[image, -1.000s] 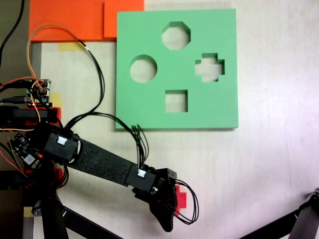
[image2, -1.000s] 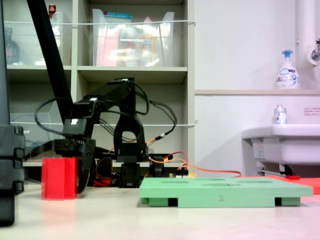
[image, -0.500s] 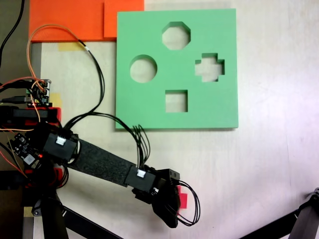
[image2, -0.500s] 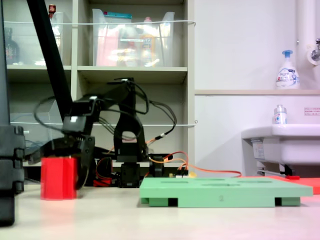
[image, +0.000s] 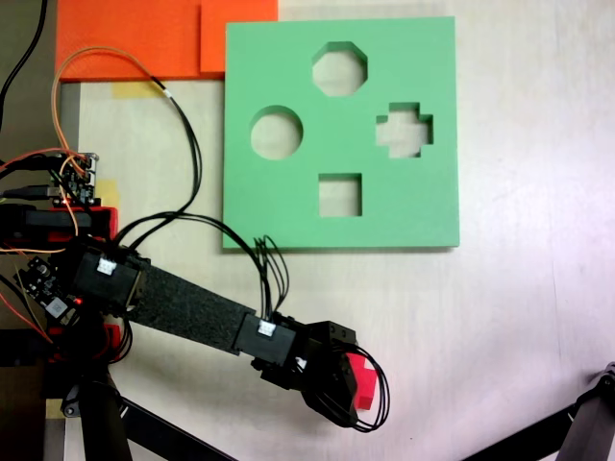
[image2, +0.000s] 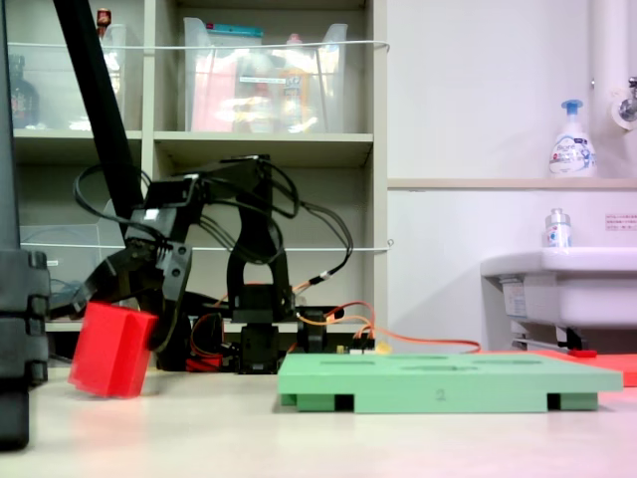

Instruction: Put the cross columnar block into the corresponding hole

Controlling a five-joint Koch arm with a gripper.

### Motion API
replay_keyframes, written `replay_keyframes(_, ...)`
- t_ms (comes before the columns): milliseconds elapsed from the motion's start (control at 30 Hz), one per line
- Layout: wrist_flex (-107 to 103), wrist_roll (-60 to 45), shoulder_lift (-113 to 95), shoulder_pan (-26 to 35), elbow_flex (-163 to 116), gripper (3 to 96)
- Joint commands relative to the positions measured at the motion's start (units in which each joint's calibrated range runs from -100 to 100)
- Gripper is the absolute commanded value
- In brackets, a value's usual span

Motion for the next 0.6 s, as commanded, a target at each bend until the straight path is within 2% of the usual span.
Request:
replay_keyframes(33,-1.5,-0.2,-1.8,-0.1,0.0,45.4)
replay_keyframes(600,-11.0,2.3,-15.5,1.0,0.1,42.9)
